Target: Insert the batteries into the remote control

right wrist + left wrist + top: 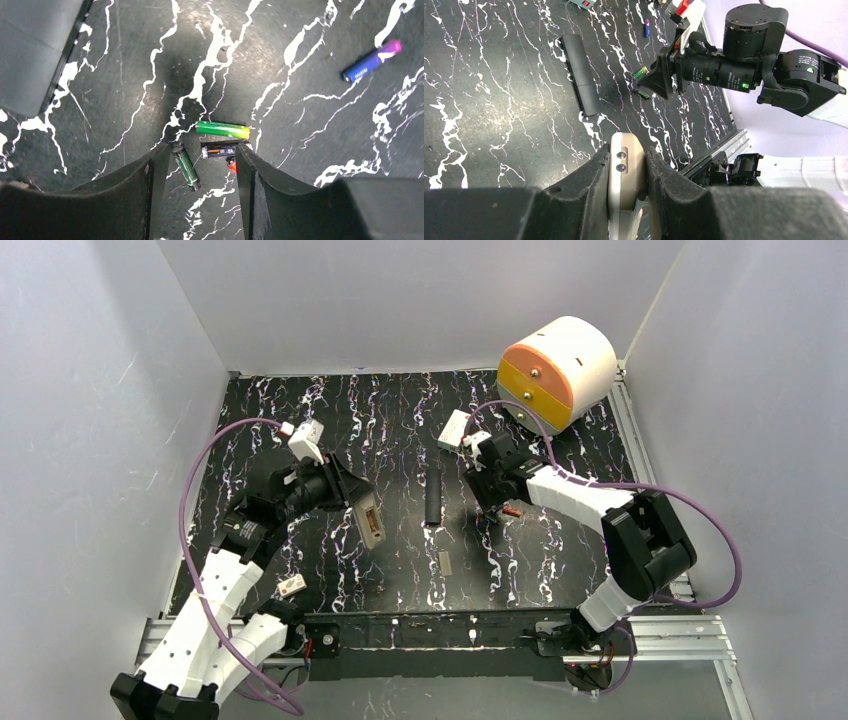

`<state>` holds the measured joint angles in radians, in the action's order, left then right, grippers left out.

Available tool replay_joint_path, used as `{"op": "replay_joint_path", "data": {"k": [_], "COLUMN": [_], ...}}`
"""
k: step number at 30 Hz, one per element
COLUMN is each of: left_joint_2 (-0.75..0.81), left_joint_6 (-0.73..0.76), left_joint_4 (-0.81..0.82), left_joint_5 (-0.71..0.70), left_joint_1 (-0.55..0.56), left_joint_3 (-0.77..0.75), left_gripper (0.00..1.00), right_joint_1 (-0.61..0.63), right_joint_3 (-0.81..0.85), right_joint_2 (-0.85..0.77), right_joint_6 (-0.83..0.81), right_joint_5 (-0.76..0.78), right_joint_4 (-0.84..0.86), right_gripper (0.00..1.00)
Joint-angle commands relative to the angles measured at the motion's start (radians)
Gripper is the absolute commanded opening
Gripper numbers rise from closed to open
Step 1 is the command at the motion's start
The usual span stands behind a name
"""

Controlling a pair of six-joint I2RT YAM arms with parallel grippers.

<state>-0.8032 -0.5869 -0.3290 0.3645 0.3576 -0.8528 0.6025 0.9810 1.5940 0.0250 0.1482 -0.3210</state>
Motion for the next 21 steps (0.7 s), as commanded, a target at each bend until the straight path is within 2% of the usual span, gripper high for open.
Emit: {"op": "replay_joint_path", "data": {"k": [1, 9, 15, 21], "left_joint_2": [-0.011, -0.037, -0.023, -0.011], "left_joint_6": [0.000, 0.005, 0.012, 0.007], "left_joint_4": [0.003, -0.022, -0.022, -0.023], "left_joint_5": [0.013, 0.018, 0.012, 0.005], "left_joint_1": [0.001, 0.001, 0.002, 0.001], "left_joint_3": [-0.035, -0.072, -0.065, -0.058], "left_gripper": [0.00, 0.00, 0.00, 0.00], "right_joint_1": [0.003, 0.002, 0.002, 0.002], "right_joint_3": [0.023, 0.100, 0.131, 0.111], "right_joint_2": [-0.032, 0.070, 0.141, 0.146], "right_joint_6": [-0.246, -0.446, -0.458, -0.474], "right_joint_5": [-0.061, -0.043, -0.062, -0.045], "right_joint_4": [0.002, -0.084, -0.106, -0.090], "right_gripper": [0.60, 0.59, 0.50, 0.49]}}
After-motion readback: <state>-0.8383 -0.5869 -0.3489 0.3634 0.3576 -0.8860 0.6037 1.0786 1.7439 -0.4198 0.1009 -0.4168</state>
